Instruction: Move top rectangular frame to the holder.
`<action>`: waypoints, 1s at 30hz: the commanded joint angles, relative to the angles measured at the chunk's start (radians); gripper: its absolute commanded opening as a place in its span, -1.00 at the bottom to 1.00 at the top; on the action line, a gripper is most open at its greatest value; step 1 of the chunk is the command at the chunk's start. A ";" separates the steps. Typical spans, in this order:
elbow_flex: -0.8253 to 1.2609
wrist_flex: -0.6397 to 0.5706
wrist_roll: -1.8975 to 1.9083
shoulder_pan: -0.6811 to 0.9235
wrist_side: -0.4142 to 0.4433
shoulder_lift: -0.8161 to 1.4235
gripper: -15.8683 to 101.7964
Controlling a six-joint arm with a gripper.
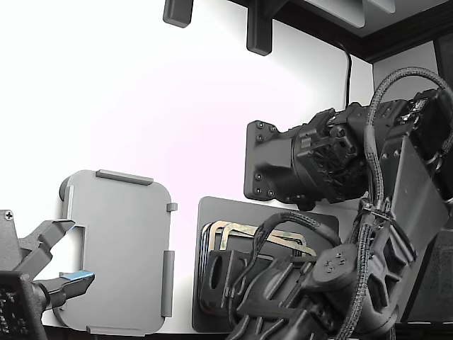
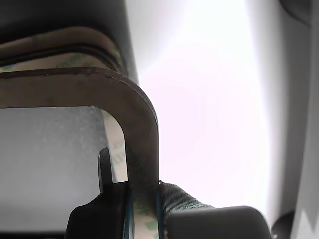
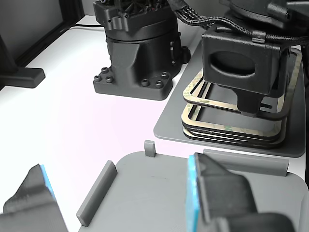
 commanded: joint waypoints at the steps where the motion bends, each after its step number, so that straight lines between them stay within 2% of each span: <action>1: -0.020 0.009 0.048 -0.025 0.000 0.069 -0.92; 11: 0.049 0.009 0.206 -0.112 -0.002 0.183 -0.92; 23: -0.112 0.008 0.525 -0.304 -0.029 0.123 -0.92; 30: -0.192 0.008 0.744 -0.351 0.034 0.080 -0.92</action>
